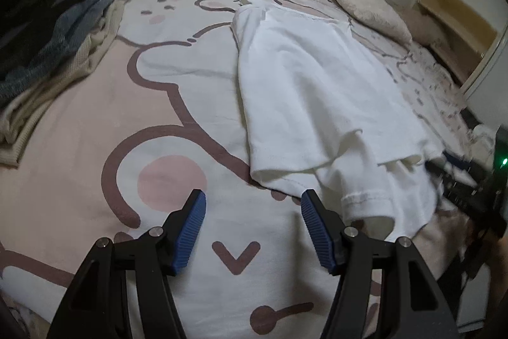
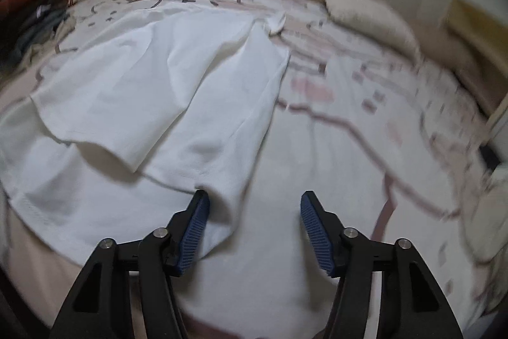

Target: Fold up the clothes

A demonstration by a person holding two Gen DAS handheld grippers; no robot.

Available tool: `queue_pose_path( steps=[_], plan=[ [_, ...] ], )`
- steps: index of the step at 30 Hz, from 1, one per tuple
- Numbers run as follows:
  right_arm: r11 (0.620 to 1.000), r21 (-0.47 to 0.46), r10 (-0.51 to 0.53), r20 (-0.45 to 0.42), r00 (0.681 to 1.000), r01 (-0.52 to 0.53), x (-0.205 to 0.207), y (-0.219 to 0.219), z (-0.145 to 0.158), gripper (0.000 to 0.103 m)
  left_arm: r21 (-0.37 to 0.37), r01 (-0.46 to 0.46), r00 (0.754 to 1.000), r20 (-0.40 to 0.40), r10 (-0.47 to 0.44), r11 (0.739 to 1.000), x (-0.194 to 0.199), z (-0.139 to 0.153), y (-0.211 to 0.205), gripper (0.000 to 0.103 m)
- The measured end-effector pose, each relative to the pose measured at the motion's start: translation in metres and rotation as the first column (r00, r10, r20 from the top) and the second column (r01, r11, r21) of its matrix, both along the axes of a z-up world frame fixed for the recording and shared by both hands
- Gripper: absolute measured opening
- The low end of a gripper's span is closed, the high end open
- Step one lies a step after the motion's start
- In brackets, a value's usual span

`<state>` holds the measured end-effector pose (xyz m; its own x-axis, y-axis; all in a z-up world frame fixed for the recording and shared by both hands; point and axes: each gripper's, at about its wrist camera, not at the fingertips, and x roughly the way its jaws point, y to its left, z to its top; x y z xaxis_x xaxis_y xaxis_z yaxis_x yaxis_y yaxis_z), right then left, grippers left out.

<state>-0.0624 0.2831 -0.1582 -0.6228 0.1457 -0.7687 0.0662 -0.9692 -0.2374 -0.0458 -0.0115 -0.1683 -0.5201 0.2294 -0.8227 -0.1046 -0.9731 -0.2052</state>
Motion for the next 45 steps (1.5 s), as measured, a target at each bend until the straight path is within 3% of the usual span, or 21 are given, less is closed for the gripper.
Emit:
queue_pose_path(
  steps=[2, 3, 10, 15, 20, 21, 23, 25, 28, 31, 33, 35, 36, 41, 42, 45],
  plan=[
    [1.0, -0.014, -0.027, -0.02, 0.999, 0.027, 0.001, 0.011, 0.006, 0.008, -0.011, -0.003, 1.0, -0.011, 0.003, 1.0, -0.001, -0.002, 0.003, 0.07],
    [0.999, -0.023, -0.042, -0.029, 0.999, 0.041, 0.002, 0.016, 0.009, 0.002, -0.018, -0.004, 1.0, -0.014, 0.004, 1.0, -0.001, -0.002, 0.004, 0.072],
    [0.986, -0.089, -0.146, -0.091, 0.985, 0.138, 0.005, 0.055, 0.032, 0.002, -0.029, -0.01, 1.0, -0.027, 0.009, 1.0, -0.006, -0.005, 0.012, 0.072],
    [0.969, -0.14, -0.221, -0.131, 0.966, 0.203, 0.008, 0.083, 0.047, 0.002, -0.088, 0.034, 0.998, -0.051, -0.038, 0.996, -0.009, -0.007, 0.032, 0.072],
    [0.945, -0.199, -0.276, -0.051, 0.96, 0.261, -0.009, 0.109, 0.022, 0.002, -0.114, 0.036, 0.996, -0.081, -0.046, 0.993, -0.016, -0.012, 0.044, 0.072],
    [0.939, -0.212, -0.284, -0.035, 0.958, 0.271, -0.01, 0.112, 0.016, 0.002, -0.109, 0.031, 0.995, -0.087, -0.041, 0.994, -0.017, -0.013, 0.045, 0.067],
    [0.929, -0.233, -0.296, -0.007, 0.955, 0.287, -0.011, 0.114, 0.006, 0.002, -0.093, 0.018, 0.994, -0.102, -0.027, 0.995, -0.02, -0.014, 0.047, 0.044],
    [0.909, -0.28, -0.313, 0.036, 0.949, 0.31, -0.012, 0.12, -0.007, 0.002, -0.074, 0.012, 0.994, -0.108, -0.019, 0.997, -0.021, -0.012, 0.047, 0.006],
    [0.887, -0.336, -0.322, 0.039, 0.946, 0.316, -0.008, 0.124, -0.007, 0.002, -0.14, 0.022, 0.988, -0.145, -0.042, 0.99, -0.024, 0.001, 0.042, 0.006],
    [0.838, -0.438, -0.33, 0.069, 0.942, 0.326, -0.004, 0.131, -0.002, 0.002, -0.3, 0.007, 0.975, -0.209, -0.073, 0.954, -0.026, 0.025, 0.032, 0.006],
    [0.723, -0.605, -0.342, 0.106, 0.934, 0.333, 0.003, 0.145, 0.005, 0.002, -0.361, -0.016, 0.966, -0.246, -0.079, 0.932, -0.027, 0.044, 0.023, 0.006],
    [0.625, -0.716, -0.332, 0.114, 0.936, 0.309, 0.013, 0.151, 0.015, 0.002, -0.426, -0.041, 0.953, -0.287, -0.092, 0.904, -0.026, 0.066, 0.015, 0.006],
    [0.604, -0.743, -0.324, 0.104, 0.94, 0.29, 0.018, 0.15, 0.022, 0.002, -0.436, -0.043, 0.953, -0.289, -0.094, 0.899, -0.026, 0.07, 0.012, 0.006],
    [0.69, -0.647, -0.321, 0.128, 0.938, 0.325, 0.021, 0.131, 0.018, 0.002, -0.443, -0.003, 0.976, -0.196, -0.093, 0.897, -0.017, 0.056, 0.013, 0.006],
    [0.692, -0.629, -0.331, 0.16, 0.93, 0.354, 0.022, 0.13, 0.01, 0.002, -0.421, -0.001, 0.98, -0.181, -0.083, 0.907, -0.011, 0.054, 0.012, 0.006],
    [0.619, -0.679, -0.351, 0.21, 0.912, 0.395, 0.034, 0.139, 0.008, 0.002, -0.352, -0.006, 0.985, -0.163, -0.055, 0.936, 0.006, 0.059, 0.011, 0.006]
  ],
)
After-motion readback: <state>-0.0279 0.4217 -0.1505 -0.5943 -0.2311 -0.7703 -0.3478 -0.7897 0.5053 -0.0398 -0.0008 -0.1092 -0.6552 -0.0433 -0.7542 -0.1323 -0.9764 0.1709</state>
